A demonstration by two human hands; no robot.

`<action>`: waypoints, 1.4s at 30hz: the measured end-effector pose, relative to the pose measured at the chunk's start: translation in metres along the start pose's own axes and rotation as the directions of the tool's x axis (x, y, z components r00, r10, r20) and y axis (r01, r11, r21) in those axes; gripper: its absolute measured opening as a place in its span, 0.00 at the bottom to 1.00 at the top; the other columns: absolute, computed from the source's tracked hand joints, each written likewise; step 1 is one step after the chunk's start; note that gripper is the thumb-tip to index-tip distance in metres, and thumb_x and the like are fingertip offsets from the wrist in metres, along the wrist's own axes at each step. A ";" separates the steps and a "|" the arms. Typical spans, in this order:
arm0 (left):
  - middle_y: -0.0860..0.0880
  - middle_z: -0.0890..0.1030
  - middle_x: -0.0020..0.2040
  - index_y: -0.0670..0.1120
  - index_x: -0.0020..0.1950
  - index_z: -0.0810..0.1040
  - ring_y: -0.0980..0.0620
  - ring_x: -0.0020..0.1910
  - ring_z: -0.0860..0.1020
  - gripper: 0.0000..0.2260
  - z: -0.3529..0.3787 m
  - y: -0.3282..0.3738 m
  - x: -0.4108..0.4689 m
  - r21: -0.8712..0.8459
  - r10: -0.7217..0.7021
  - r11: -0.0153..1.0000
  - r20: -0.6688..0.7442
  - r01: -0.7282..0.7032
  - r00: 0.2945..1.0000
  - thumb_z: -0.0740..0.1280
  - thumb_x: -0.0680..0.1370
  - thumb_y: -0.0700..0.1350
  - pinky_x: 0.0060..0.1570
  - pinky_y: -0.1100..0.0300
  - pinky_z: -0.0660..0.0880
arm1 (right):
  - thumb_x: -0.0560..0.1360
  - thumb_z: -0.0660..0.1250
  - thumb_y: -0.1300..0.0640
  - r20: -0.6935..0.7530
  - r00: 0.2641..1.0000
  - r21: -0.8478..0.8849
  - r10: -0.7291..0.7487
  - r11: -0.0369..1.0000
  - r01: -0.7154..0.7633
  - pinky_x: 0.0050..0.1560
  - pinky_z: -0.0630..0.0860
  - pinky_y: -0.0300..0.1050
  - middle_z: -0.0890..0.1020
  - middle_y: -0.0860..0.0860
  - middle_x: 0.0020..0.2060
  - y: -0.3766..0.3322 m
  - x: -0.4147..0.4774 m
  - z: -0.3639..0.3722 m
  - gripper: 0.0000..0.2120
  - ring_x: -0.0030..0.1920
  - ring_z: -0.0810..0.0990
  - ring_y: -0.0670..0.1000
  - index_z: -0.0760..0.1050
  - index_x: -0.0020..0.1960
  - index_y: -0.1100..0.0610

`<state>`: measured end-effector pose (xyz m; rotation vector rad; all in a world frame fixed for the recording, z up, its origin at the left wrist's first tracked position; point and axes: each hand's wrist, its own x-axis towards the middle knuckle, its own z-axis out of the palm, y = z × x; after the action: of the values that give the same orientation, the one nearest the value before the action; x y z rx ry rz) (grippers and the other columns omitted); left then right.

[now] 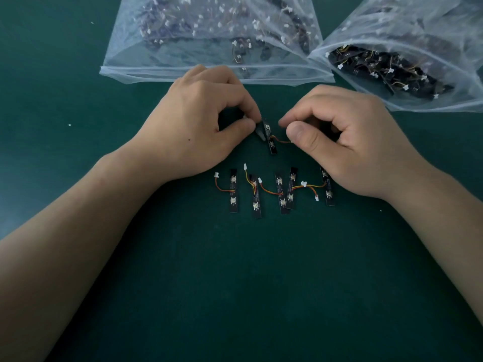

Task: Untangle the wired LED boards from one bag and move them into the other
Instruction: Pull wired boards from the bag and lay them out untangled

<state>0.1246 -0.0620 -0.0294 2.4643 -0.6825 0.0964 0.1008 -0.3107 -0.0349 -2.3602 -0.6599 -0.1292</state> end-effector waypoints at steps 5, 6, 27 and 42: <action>0.54 0.80 0.53 0.53 0.49 0.85 0.48 0.55 0.74 0.08 -0.001 -0.002 0.001 -0.020 0.014 1.000 0.012 -0.014 1.000 0.67 0.80 0.43 0.61 0.58 0.68 | 0.85 0.64 0.49 0.004 1.000 0.008 0.003 1.000 -0.003 0.48 0.76 0.45 0.83 0.47 0.48 0.000 0.000 0.000 0.13 0.48 0.81 0.49 0.84 0.54 0.54; 0.55 0.80 0.53 0.53 0.49 0.85 0.49 0.56 0.74 0.11 -0.002 -0.002 0.001 -0.040 0.002 0.999 0.021 -0.001 1.000 0.66 0.79 0.39 0.61 0.60 0.68 | 0.85 0.63 0.49 0.004 1.000 0.009 0.004 1.000 -0.004 0.49 0.76 0.46 0.83 0.47 0.48 0.000 0.000 0.000 0.13 0.49 0.82 0.49 0.84 0.54 0.54; 0.55 0.80 0.40 0.52 0.62 0.79 0.58 0.36 0.76 0.16 -0.002 -0.001 -0.002 -0.120 -0.029 0.993 -0.043 0.023 0.999 0.67 0.76 0.41 0.38 0.65 0.70 | 0.85 0.63 0.51 0.005 1.000 0.009 0.009 1.000 -0.009 0.50 0.76 0.46 0.84 0.46 0.47 -0.004 0.000 -0.001 0.12 0.49 0.82 0.48 0.84 0.53 0.55; 0.58 0.77 0.46 0.52 0.55 0.86 0.62 0.42 0.75 0.18 -0.003 0.002 0.000 -0.069 -0.059 0.996 -0.013 0.058 0.998 0.61 0.72 0.42 0.42 0.58 0.71 | 0.81 0.61 0.68 -0.055 0.994 -0.126 0.095 0.987 -0.101 0.68 0.69 0.60 0.82 0.44 0.55 0.002 0.004 0.000 0.19 0.60 0.76 0.51 0.83 0.60 0.49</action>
<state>0.1237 -0.0616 -0.0264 2.4135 -0.5963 0.0678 0.1049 -0.3105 -0.0346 -2.4993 -0.5248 -0.1908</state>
